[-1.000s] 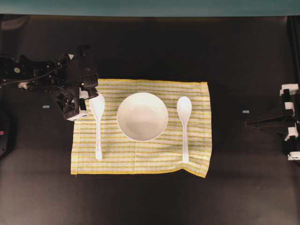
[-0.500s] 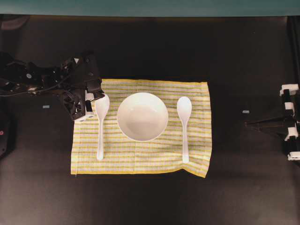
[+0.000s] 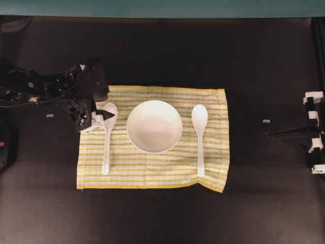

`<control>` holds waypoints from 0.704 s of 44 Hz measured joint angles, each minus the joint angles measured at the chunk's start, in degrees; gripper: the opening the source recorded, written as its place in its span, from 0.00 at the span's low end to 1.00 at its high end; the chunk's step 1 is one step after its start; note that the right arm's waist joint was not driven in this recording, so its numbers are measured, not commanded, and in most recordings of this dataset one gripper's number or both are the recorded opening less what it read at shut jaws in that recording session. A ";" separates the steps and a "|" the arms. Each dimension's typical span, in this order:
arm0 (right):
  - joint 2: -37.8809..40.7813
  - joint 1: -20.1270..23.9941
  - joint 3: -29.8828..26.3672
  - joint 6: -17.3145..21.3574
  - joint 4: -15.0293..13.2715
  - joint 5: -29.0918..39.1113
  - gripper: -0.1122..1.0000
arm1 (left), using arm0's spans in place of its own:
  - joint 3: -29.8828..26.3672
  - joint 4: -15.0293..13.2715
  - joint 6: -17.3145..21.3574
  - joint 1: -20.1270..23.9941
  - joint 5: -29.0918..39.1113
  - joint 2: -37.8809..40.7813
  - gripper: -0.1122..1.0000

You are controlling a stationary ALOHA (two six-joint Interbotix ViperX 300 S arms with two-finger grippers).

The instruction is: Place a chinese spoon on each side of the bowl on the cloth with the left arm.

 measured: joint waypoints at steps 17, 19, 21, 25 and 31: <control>-0.26 0.00 0.09 0.00 0.00 0.00 0.10 | 2.37 0.00 -6.24 -4.22 3.60 -21.09 0.88; -0.26 0.00 0.09 0.00 0.09 0.00 0.10 | 3.60 0.00 -7.47 -5.27 3.69 -23.73 0.88; -0.35 0.00 0.09 0.00 0.00 0.00 0.10 | 4.83 0.00 -8.26 -6.15 3.69 -25.75 0.88; -0.53 0.00 0.09 0.00 0.00 0.00 0.10 | 7.91 0.00 -9.32 -8.17 3.69 -31.64 0.88; -0.88 0.00 0.09 0.00 0.00 -0.09 0.10 | 11.43 0.00 -9.40 -12.04 3.52 -39.46 0.88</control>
